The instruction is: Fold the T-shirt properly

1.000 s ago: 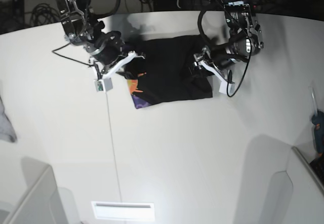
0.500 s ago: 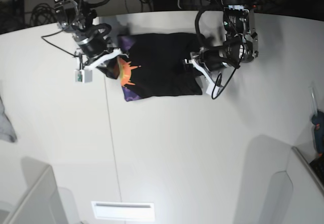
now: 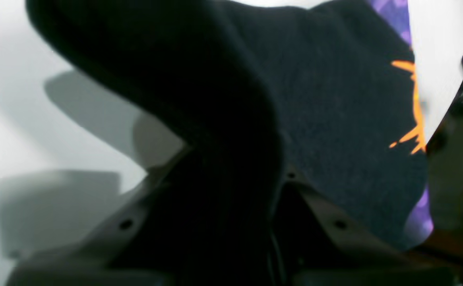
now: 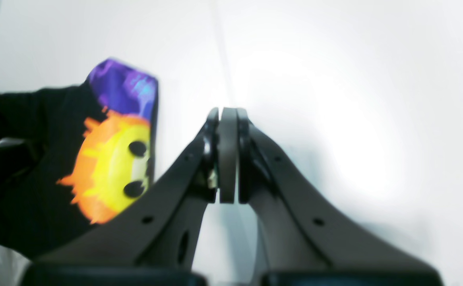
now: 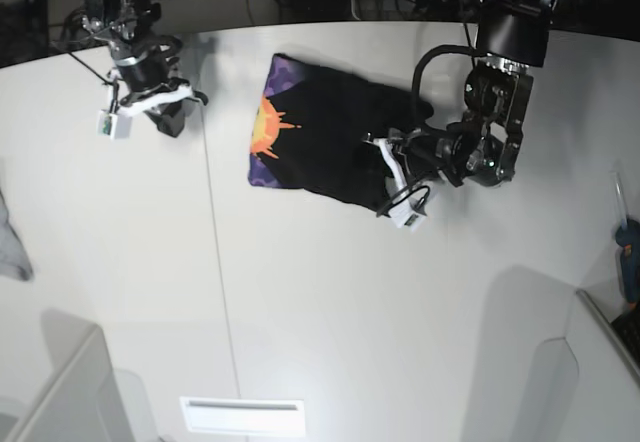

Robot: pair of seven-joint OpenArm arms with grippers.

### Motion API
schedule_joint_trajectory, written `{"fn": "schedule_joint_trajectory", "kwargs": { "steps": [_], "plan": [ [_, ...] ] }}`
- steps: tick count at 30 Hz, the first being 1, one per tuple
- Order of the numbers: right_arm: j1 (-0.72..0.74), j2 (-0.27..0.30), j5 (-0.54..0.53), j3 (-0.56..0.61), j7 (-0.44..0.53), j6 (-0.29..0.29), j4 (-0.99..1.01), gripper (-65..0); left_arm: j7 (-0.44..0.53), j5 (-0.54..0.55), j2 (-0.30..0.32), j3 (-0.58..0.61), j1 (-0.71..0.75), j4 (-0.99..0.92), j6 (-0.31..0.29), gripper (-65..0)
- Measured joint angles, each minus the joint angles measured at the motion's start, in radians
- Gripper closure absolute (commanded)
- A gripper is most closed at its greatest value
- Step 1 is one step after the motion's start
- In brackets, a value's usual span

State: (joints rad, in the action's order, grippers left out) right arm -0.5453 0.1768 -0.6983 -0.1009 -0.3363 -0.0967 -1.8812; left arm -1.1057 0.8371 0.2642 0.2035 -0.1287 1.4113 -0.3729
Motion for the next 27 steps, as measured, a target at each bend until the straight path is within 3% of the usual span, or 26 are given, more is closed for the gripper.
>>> {"fn": "schedule_joint_trajectory", "kwargs": {
  "steps": [6,8,13,16,20,24,27],
  "plan": [
    [-0.043,-0.012,0.001,-0.051,0.002,0.000,0.000,0.0,-0.003,-0.013,0.042,0.203,-0.132,-0.003,0.000,0.0],
    [-0.051,-0.043,0.000,-0.077,0.000,0.003,0.000,0.0,0.002,-0.016,0.056,0.287,-0.182,-0.002,-0.004,0.0],
    [-0.069,-0.109,0.008,-0.164,0.000,0.002,0.000,0.0,0.006,-0.150,0.061,0.511,-0.294,0.002,-0.016,0.0],
    [-0.080,-0.115,0.008,-0.171,0.000,0.002,0.000,0.0,0.018,-0.231,0.056,0.592,-0.327,0.003,-0.114,0.0],
    [-0.096,-0.117,0.007,-0.171,0.007,0.002,0.000,0.0,0.045,-0.439,0.045,0.629,-0.348,0.011,-0.315,0.0],
    [-0.108,-0.161,0.007,-0.175,-0.004,0.000,0.000,0.0,0.170,-0.682,0.031,0.630,-0.340,0.007,-0.327,0.0],
    [-0.108,-0.161,0.008,-0.169,-0.002,0.000,0.000,0.0,0.235,-0.764,0.033,0.629,-0.323,0.007,-0.327,0.0]
  ]
}}
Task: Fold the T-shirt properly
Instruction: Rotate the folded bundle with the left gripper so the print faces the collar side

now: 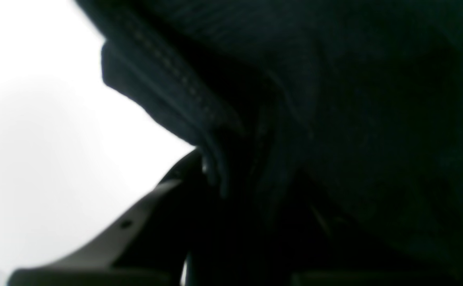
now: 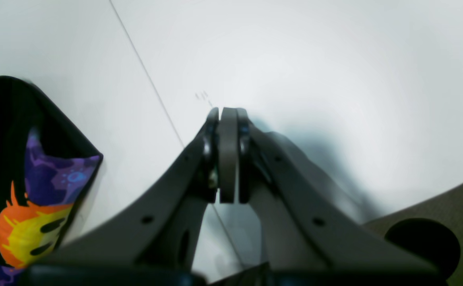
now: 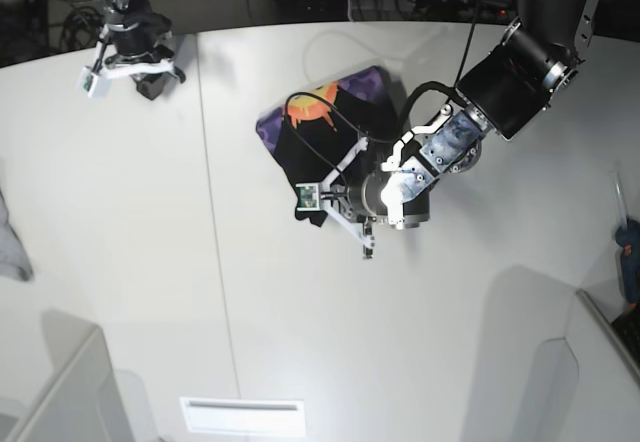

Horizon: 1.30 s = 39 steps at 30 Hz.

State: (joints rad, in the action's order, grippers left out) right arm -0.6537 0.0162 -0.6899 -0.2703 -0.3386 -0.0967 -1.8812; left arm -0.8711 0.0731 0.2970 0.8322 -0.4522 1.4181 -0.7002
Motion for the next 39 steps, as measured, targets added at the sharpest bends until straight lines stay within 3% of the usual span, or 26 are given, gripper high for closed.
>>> {"fn": "schedule_joint_trajectory", "kwargs": {
  "steps": [4,9,20,39],
  "plan": [
    [0.002,0.000,0.003,0.000,-0.001,0.000,0.000,0.0,0.057,-0.076,-0.023,0.001,0.010,0.000,0.000,0.0],
    [0.002,0.000,0.003,0.000,0.002,0.000,0.000,0.0,0.222,-0.140,-0.019,0.103,0.003,-0.002,0.012,0.0],
    [0.002,0.000,0.003,-0.003,0.000,-0.001,0.000,0.0,0.412,-0.128,-0.026,0.224,-0.041,-0.077,0.020,0.0],
    [0.013,0.000,0.003,-0.004,-0.001,-0.001,0.002,0.0,0.425,-0.125,-0.042,0.223,-0.041,-0.090,0.026,-0.3]
  ]
}}
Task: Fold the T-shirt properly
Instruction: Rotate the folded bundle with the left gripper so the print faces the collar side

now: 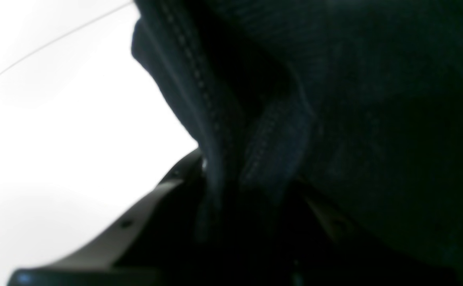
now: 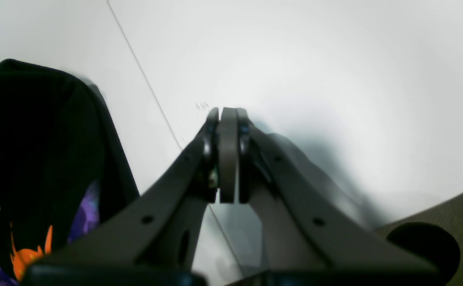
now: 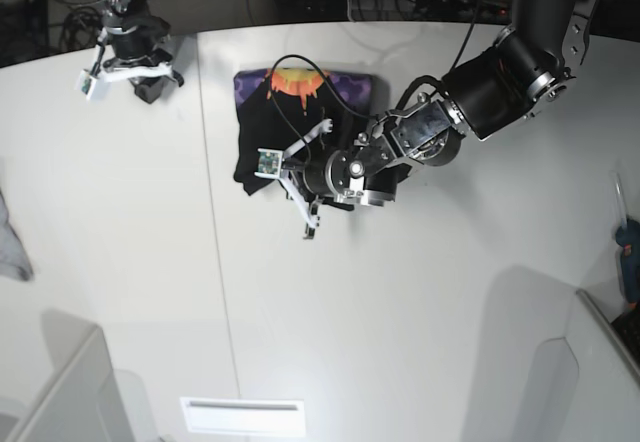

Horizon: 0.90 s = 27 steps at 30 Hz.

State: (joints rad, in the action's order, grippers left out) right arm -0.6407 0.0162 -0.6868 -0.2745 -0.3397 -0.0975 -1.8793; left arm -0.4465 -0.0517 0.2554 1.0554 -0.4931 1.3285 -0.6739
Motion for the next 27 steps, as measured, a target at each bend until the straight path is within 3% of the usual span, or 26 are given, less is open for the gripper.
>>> {"fn": "schedule_joint_trajectory", "kwargs": {
  "steps": [5,9,11,19,27],
  "plan": [
    [0.000,0.000,0.000,0.003,0.000,0.000,0.000,0.0,-0.102,0.014,-0.024,0.001,-0.025,0.005,-0.003,-34.2],
    [0.000,0.000,0.000,0.003,0.000,0.000,0.000,0.0,-0.103,0.011,-0.024,0.000,-0.045,0.007,0.000,-49.2],
    [0.000,0.000,0.000,0.003,0.000,0.000,0.001,0.0,-0.104,0.011,-0.025,0.000,-0.052,0.007,0.000,-52.0],
    [-0.001,0.000,0.000,0.003,0.000,0.000,0.001,0.0,-0.147,0.008,-0.016,0.006,-0.089,0.039,-0.016,-52.5],
    [-0.005,0.000,0.000,0.004,-0.001,0.000,0.001,0.0,-0.153,0.000,-0.016,-0.205,-0.055,0.174,-0.031,-52.0]
  ]
}}
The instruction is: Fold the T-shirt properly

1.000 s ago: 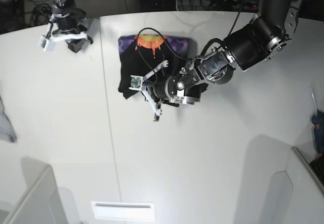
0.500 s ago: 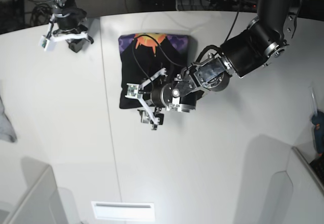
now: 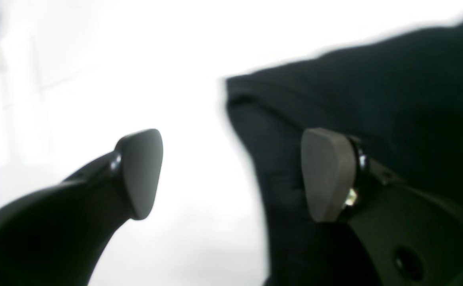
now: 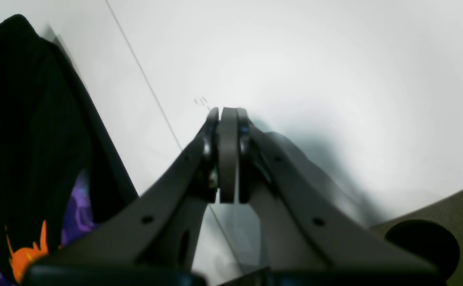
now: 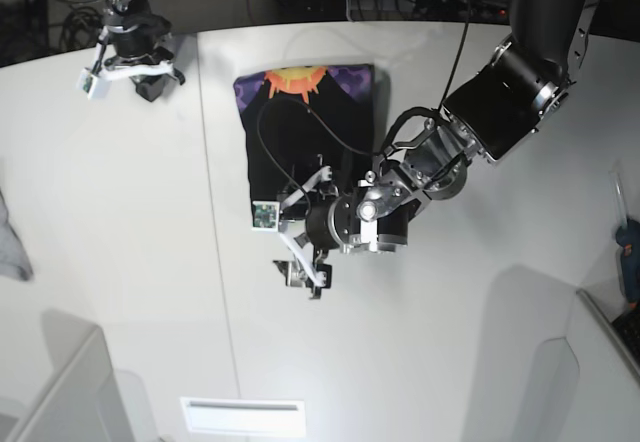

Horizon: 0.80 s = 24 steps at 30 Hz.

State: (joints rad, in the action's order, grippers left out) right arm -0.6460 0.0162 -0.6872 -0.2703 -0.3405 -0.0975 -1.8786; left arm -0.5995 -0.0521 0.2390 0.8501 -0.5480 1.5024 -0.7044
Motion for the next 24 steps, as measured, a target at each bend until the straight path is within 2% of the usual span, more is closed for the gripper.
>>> {"fn": "schedule_joint_trajectory", "kwargs": {
  "steps": [4,6,8,10,11,15,18,20,22,24],
  "plan": [
    [-0.013,0.000,0.042,0.002,-0.004,0.000,-0.017,0.0,-0.003,0.001,-0.001,-0.119,0.061,0.110,-0.003,-51.2],
    [-0.030,0.000,0.102,0.002,-0.001,-0.001,-0.055,0.0,-0.050,0.003,-0.001,-0.198,0.104,0.181,-0.003,-44.8],
    [-0.049,0.001,0.169,0.002,0.002,0.000,-0.106,0.0,-0.110,-0.002,0.001,-0.281,0.145,0.256,-0.002,-30.6],
    [-0.066,0.000,0.198,0.002,0.017,0.002,-0.127,0.0,-0.124,-0.002,0.006,-0.361,0.193,0.320,0.000,-8.2],
    [-0.070,0.000,0.207,0.002,0.008,0.002,-0.126,0.0,-0.124,-0.004,0.009,-0.398,0.221,0.346,0.000,0.0],
    [-0.078,0.003,0.344,0.002,0.001,0.012,-0.126,0.0,-0.121,-0.003,-0.002,-0.584,0.358,0.412,-0.004,0.0],
    [-0.082,0.005,0.470,0.002,0.012,0.115,-0.125,0.0,-0.116,-0.007,0.000,-0.722,0.434,0.433,0.000,0.0],
    [-0.099,-0.002,0.516,0.003,0.045,0.179,-0.125,0.0,-0.008,-0.012,0.002,-0.798,0.491,0.435,0.000,0.0],
    [-0.139,0.000,0.568,0.003,0.139,0.205,-0.125,0.0,0.151,-0.002,0.002,-0.865,0.581,0.435,0.000,0.0],
    [-0.178,0.002,0.624,0.002,0.192,0.224,-0.125,0.0,0.255,-0.011,0.014,-0.900,0.674,0.437,0.000,0.0]
  ]
}}
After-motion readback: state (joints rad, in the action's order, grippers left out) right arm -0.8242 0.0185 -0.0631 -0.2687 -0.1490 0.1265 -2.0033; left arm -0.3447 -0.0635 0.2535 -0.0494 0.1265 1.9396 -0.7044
